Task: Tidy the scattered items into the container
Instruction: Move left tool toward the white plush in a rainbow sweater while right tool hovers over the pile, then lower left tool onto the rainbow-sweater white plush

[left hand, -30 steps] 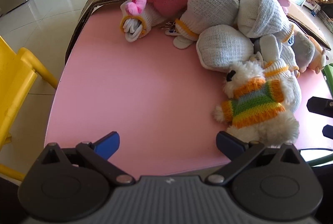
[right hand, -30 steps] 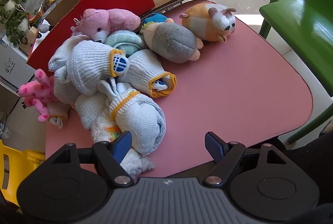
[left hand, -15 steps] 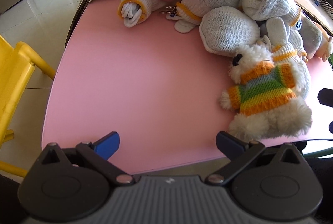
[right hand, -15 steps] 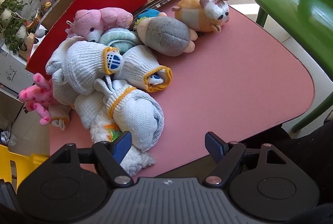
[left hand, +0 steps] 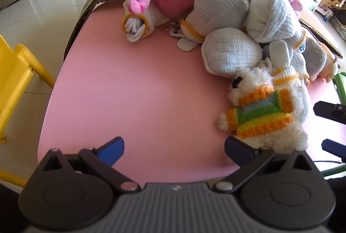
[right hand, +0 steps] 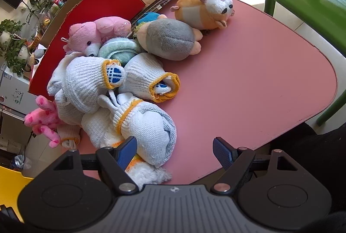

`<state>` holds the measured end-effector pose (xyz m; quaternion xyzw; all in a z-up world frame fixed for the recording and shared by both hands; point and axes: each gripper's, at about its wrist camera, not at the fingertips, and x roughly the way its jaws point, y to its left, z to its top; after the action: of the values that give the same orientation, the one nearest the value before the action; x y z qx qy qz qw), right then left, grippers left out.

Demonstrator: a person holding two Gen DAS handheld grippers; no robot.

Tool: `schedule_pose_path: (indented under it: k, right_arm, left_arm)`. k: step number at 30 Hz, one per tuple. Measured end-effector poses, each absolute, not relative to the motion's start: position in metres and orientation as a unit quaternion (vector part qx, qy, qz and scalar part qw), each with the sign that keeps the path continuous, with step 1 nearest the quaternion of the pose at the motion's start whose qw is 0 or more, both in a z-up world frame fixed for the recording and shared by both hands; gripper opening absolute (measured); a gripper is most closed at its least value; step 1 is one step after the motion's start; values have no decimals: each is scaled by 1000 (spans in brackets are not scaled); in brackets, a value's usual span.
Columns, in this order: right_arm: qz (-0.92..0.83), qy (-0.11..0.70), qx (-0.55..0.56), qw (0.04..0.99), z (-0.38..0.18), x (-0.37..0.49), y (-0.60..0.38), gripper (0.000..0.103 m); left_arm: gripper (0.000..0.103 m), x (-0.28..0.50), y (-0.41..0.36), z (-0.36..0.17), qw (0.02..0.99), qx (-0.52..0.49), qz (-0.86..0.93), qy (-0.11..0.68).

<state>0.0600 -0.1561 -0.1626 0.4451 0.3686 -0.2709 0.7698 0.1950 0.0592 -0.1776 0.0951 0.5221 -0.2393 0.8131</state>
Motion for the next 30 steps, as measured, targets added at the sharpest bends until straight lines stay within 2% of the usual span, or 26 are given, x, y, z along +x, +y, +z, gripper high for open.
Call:
schedule_pose_path:
  k: [9,15,30]
  right_arm:
    - [-290,339,479,756,-165,60,-167,78]
    - [-298,331,470,762,-161,59,-170,78]
    - [-289,346,450,771,-165,69,-166,78]
  left_arm:
    - [103,177,35,-147,811,61,-338,474]
    - [103,167,10,-158,795,78,-366,478]
    - [103,178,21,-175,804,74,-324,493]
